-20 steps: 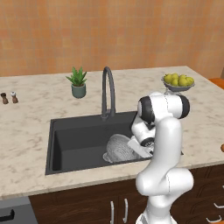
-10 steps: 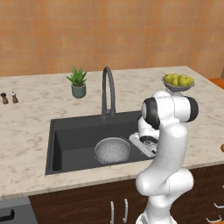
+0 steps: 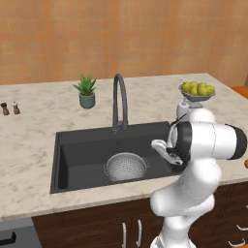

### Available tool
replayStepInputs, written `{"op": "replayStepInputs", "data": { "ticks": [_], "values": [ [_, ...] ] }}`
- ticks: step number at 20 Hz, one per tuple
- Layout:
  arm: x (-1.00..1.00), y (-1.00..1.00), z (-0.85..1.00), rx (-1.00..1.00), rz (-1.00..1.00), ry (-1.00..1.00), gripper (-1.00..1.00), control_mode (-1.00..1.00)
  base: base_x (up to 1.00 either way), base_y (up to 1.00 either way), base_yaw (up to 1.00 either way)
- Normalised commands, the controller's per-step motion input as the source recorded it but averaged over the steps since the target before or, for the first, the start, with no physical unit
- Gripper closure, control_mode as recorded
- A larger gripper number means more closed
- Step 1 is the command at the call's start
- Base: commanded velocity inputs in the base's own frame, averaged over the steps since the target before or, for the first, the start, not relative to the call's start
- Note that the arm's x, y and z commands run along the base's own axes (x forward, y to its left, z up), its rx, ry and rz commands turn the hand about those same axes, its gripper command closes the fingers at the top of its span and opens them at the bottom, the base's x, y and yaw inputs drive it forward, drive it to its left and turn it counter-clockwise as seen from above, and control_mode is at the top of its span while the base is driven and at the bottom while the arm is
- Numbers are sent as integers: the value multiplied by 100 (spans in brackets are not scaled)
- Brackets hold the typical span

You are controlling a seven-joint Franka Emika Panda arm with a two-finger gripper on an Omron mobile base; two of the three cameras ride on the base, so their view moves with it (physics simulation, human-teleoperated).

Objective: Put the colander in the sink, put the tangerine in the colander, and turn on the sink faucet and pour water over the colander.

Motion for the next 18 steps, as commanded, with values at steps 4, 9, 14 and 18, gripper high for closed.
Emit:
{"op": "replayStepInputs", "data": {
  "ticks": [4, 9, 14, 18],
  "values": [
    [0, -31, 100, 1, 0, -25, -100, -100, 0, 0, 0],
    [-3, -12, 100, 0, 0, -15, -100, -100, 0, 0, 0],
    [-15, -1, 100, -6, 0, -13, -100, -100, 0, 0, 0],
    [-52, -17, 100, -24, 1, -5, -100, -100, 0, 0, 0]
  ]
}}
